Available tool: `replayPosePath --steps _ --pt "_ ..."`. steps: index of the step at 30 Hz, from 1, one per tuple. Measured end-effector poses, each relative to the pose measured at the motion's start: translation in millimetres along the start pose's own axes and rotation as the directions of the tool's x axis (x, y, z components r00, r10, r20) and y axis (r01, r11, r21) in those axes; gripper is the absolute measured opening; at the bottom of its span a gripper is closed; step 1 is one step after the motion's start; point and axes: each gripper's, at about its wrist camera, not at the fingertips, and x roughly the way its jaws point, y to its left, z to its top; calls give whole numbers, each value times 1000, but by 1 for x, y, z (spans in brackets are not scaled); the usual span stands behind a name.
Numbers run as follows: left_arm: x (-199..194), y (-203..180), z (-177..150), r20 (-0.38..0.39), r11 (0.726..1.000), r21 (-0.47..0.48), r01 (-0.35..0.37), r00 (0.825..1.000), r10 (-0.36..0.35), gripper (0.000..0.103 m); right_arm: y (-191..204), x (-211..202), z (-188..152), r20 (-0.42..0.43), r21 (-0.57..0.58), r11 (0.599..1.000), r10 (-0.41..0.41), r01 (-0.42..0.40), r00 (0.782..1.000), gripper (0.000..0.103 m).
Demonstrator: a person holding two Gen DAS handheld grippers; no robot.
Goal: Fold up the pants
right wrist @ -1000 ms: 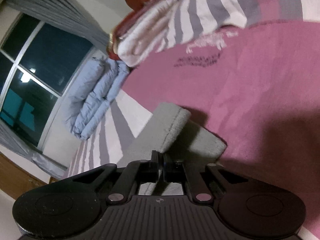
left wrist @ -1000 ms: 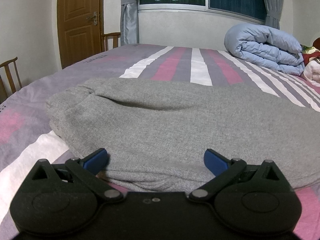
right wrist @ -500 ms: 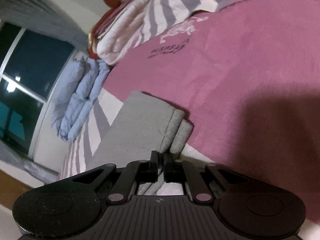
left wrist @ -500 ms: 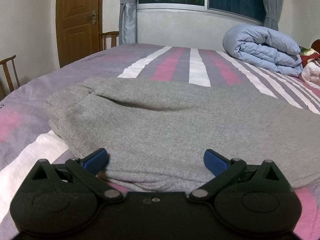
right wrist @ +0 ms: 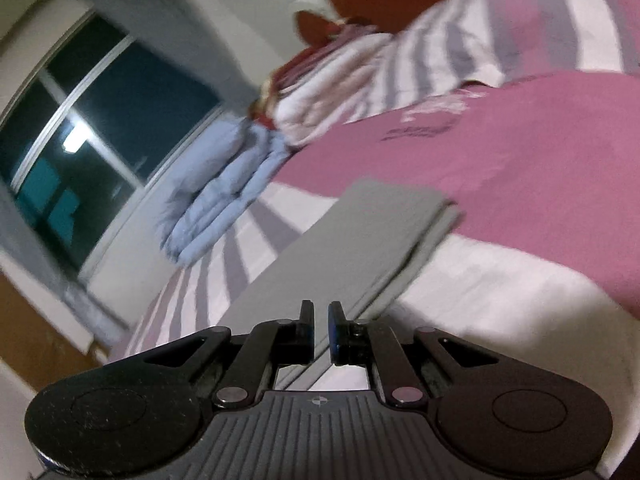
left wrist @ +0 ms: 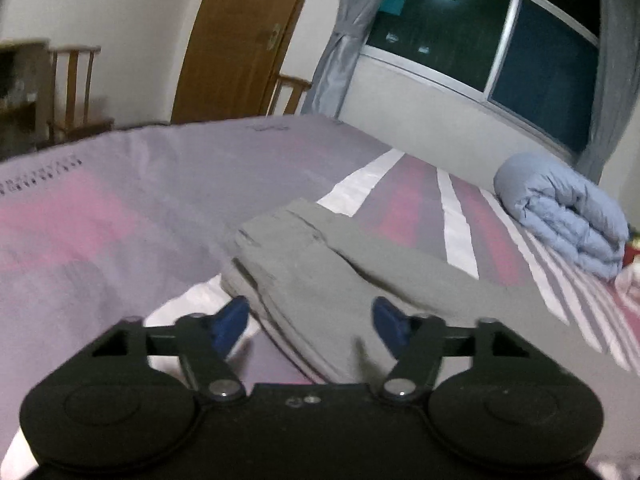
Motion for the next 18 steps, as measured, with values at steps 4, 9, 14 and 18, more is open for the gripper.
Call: replayPosePath --steps 4,9,14,18 --pt "37 22 16 -114 997 -76 21 993 -29 29 14 11 -6 -38 -59 998 -5 2 999 14" --pt "36 18 36 -25 997 17 71 997 -70 16 7 14 -6 -29 -39 998 -41 40 999 52" --pt "64 23 25 -138 993 113 23 990 -7 17 3 19 -4 -53 -35 999 -31 29 998 52" --pt "37 22 23 -103 990 140 -29 994 44 73 10 18 -5 -66 -84 996 4 -10 998 52"
